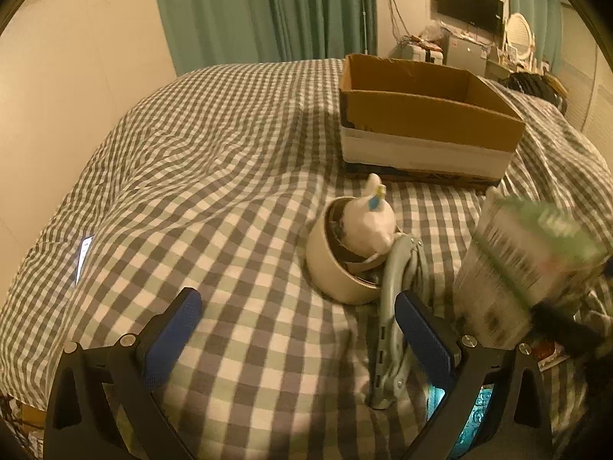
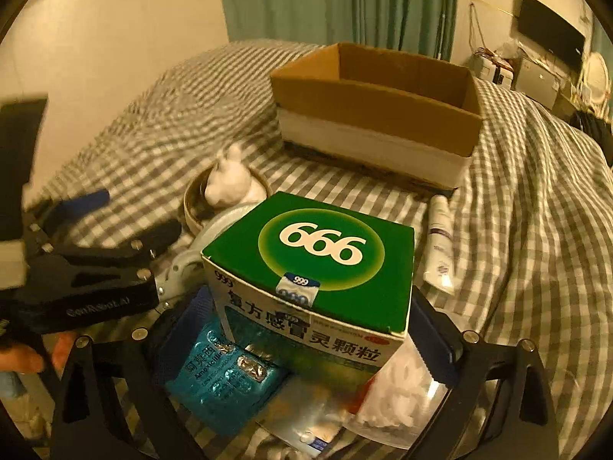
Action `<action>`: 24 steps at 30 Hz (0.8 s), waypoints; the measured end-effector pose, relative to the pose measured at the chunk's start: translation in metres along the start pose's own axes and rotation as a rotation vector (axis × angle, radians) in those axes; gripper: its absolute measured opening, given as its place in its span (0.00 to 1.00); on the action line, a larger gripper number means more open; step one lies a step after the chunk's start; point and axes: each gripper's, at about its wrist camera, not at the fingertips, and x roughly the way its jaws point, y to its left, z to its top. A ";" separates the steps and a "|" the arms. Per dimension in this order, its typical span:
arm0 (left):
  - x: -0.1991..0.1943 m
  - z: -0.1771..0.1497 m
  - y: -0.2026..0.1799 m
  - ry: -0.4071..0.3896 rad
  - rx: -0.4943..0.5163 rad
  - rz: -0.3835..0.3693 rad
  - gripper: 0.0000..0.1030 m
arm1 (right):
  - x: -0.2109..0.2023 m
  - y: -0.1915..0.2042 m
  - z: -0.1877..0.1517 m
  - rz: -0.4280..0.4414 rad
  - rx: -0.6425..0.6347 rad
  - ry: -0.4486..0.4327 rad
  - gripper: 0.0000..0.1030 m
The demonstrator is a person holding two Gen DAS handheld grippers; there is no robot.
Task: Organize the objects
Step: 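Grasp green medicine box with right tool while left tool grasps grey hole punch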
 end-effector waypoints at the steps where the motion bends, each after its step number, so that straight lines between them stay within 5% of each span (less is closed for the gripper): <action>1: 0.001 0.000 -0.003 0.006 0.012 0.000 1.00 | -0.007 -0.004 0.001 0.015 0.008 -0.026 0.94; 9: 0.020 -0.003 -0.041 0.090 0.096 -0.092 0.93 | -0.044 -0.014 0.004 -0.018 -0.013 -0.128 0.94; 12: 0.035 -0.006 -0.053 0.148 0.129 -0.132 0.65 | -0.050 -0.020 0.004 -0.021 -0.002 -0.134 0.94; 14: 0.040 -0.009 -0.056 0.172 0.139 -0.151 0.37 | -0.052 -0.023 0.002 -0.027 0.004 -0.138 0.94; 20: 0.020 -0.013 -0.055 0.140 0.128 -0.200 0.21 | -0.060 -0.030 -0.001 -0.039 0.024 -0.144 0.94; 24: -0.007 -0.014 -0.051 0.107 0.104 -0.240 0.20 | -0.072 -0.029 -0.005 -0.046 0.021 -0.164 0.94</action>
